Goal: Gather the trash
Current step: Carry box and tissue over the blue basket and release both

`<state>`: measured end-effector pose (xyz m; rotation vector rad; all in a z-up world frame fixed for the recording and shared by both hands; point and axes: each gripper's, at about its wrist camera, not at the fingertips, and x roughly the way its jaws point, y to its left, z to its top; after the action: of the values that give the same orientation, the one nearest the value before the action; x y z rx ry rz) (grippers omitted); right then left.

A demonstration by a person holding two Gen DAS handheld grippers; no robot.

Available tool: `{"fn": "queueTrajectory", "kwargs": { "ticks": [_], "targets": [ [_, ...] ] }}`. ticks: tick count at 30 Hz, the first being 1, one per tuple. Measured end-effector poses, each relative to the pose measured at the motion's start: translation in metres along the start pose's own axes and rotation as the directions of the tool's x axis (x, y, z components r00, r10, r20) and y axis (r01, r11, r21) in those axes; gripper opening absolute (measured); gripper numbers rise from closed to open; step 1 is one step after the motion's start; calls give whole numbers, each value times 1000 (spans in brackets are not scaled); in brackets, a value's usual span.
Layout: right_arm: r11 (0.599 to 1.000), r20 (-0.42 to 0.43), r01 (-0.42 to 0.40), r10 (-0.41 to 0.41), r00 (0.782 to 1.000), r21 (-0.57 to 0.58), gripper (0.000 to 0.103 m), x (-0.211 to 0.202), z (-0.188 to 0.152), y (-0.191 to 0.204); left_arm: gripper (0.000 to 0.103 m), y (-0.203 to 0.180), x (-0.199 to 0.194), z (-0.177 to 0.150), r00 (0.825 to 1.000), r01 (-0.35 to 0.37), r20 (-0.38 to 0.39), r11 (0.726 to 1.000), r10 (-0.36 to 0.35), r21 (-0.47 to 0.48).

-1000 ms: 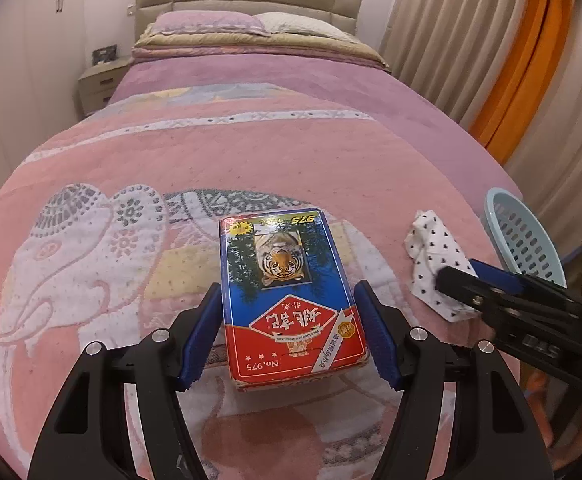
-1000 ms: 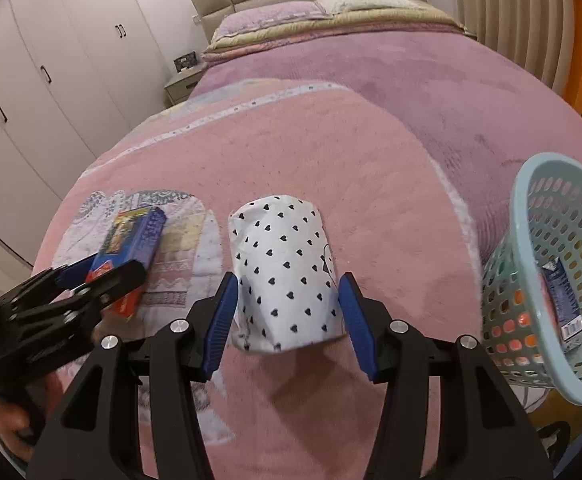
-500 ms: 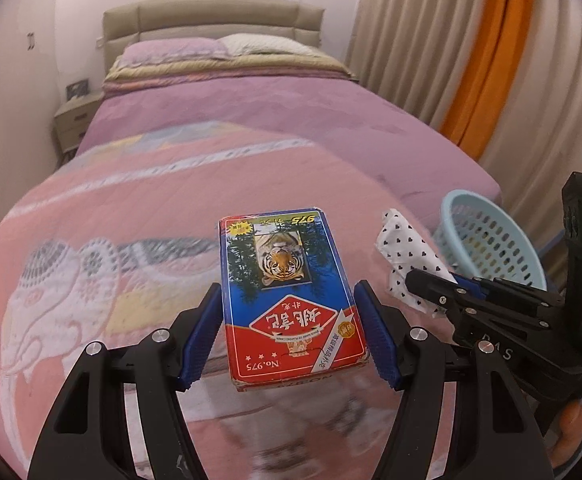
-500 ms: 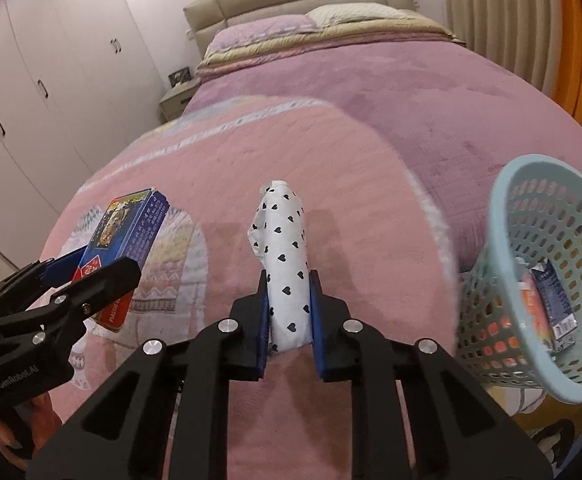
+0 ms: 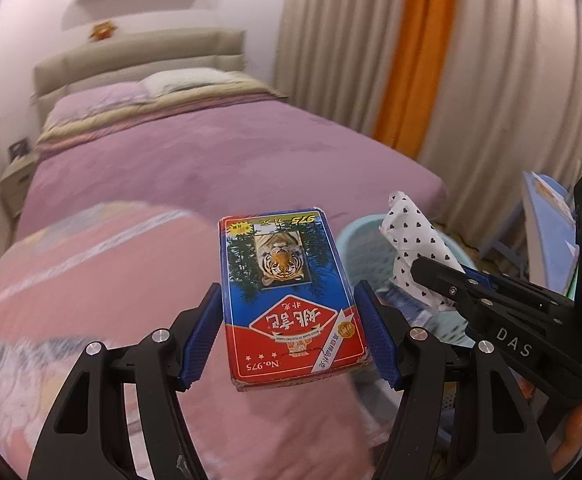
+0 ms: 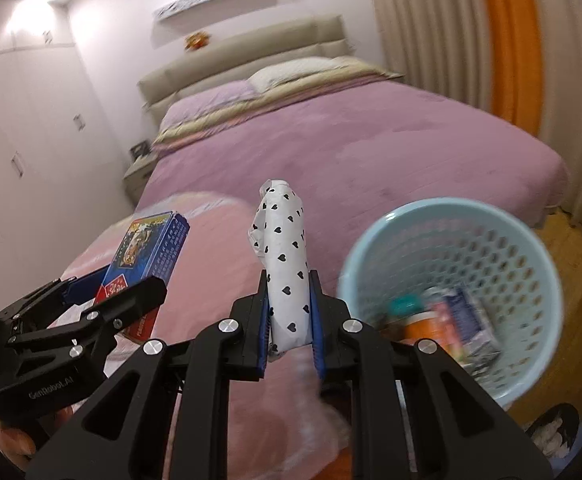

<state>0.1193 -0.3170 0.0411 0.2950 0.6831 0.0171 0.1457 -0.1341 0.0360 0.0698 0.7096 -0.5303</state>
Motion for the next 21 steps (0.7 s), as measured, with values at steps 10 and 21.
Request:
{"fn": "queueTrajectory", "kwargs": {
  "ticks": [10, 21],
  "targets": [
    [976, 8, 139, -142, 990, 165, 15, -15, 12, -92, 64, -86, 53, 28, 990, 141, -20, 982, -139, 125],
    [932, -67, 242, -232, 970, 269, 15, -8, 9, -152, 65, -113, 115, 32, 976, 200, -121, 970, -183, 141]
  ]
}}
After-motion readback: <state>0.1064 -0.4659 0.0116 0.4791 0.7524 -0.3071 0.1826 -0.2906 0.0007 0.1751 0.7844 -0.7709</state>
